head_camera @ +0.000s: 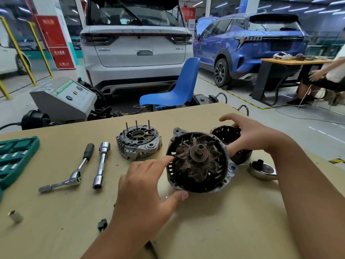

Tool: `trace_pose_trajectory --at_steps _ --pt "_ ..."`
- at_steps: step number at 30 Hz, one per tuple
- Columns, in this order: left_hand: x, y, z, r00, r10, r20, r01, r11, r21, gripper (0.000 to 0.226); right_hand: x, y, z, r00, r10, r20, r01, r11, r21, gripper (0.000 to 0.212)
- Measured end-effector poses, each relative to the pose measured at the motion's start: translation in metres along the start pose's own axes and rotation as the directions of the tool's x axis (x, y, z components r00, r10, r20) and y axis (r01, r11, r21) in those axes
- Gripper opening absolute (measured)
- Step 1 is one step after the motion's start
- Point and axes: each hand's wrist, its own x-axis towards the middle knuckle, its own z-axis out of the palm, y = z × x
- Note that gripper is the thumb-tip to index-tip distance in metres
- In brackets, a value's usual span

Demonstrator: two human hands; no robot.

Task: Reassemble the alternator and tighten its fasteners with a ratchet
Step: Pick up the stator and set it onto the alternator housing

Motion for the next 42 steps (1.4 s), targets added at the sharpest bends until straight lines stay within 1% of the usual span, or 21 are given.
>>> trace_pose_trajectory --at_steps 3,5,7,10,14,17,19,22,25,29,32,34,38,42 --pt "0.0 0.0 0.001 1.0 -0.009 0.003 0.009 1.0 -0.023 0.08 -0.001 -0.003 0.005 0.993 0.007 -0.121 -0.002 0.999 0.046 0.093" --pt "-0.001 -0.001 0.0 1.0 -0.018 0.001 0.018 0.999 -0.036 0.083 -0.003 -0.008 0.006 0.978 -0.005 -0.209 0.008 1.0 0.012 0.096" --pt "-0.001 -0.002 0.0 1.0 -0.026 -0.005 0.026 0.999 -0.044 0.087 -0.008 -0.017 0.005 0.94 -0.045 -0.339 0.032 0.999 -0.042 0.098" --pt "0.0 -0.002 0.001 0.999 -0.041 -0.006 0.04 0.997 -0.067 0.095 -0.021 -0.034 -0.005 0.837 -0.126 -0.532 0.139 0.99 -0.016 0.095" --pt "0.002 -0.005 0.002 0.998 -0.063 0.003 0.063 0.995 -0.077 0.102 -0.058 -0.065 -0.015 0.676 -0.259 -0.689 0.362 0.932 0.004 0.102" --pt "0.001 -0.006 0.002 0.999 -0.054 -0.011 0.052 0.995 -0.08 0.104 -0.096 -0.088 -0.008 0.583 -0.365 -0.726 0.498 0.866 -0.036 0.104" --pt "0.001 -0.007 0.004 0.998 -0.052 -0.028 0.049 0.993 -0.104 0.101 -0.116 -0.099 0.002 0.558 -0.426 -0.713 0.542 0.837 -0.076 0.103" --pt "0.0 -0.009 0.006 0.998 -0.058 -0.029 0.055 0.991 -0.121 0.095 -0.129 -0.111 0.021 0.561 -0.472 -0.68 0.55 0.827 -0.12 0.096" --pt "-0.002 -0.01 0.007 0.998 -0.052 -0.043 0.047 0.992 -0.117 0.092 -0.132 -0.115 0.044 0.613 -0.443 -0.654 0.515 0.852 -0.094 0.093" --pt "-0.002 -0.011 0.009 0.997 -0.031 -0.072 0.021 0.99 -0.138 0.09 -0.128 -0.113 0.061 0.671 -0.453 -0.587 0.467 0.873 -0.14 0.091" --pt "-0.002 -0.012 0.01 0.997 -0.021 -0.08 0.008 0.986 -0.164 0.083 -0.125 -0.114 0.067 0.684 -0.498 -0.533 0.449 0.863 -0.23 0.092" --pt "-0.002 -0.012 0.01 0.997 -0.025 -0.076 0.011 0.982 -0.188 0.08 -0.124 -0.114 0.072 0.693 -0.504 -0.515 0.447 0.861 -0.241 0.094" --pt "-0.001 -0.012 0.009 0.997 -0.045 -0.063 0.032 0.981 -0.191 0.091 -0.122 -0.111 0.076 0.696 -0.498 -0.517 0.443 0.865 -0.236 0.094" --pt "0.0 -0.012 0.009 0.996 -0.059 -0.064 0.046 0.982 -0.185 0.096 -0.121 -0.11 0.076 0.698 -0.496 -0.517 0.447 0.865 -0.226 0.094"
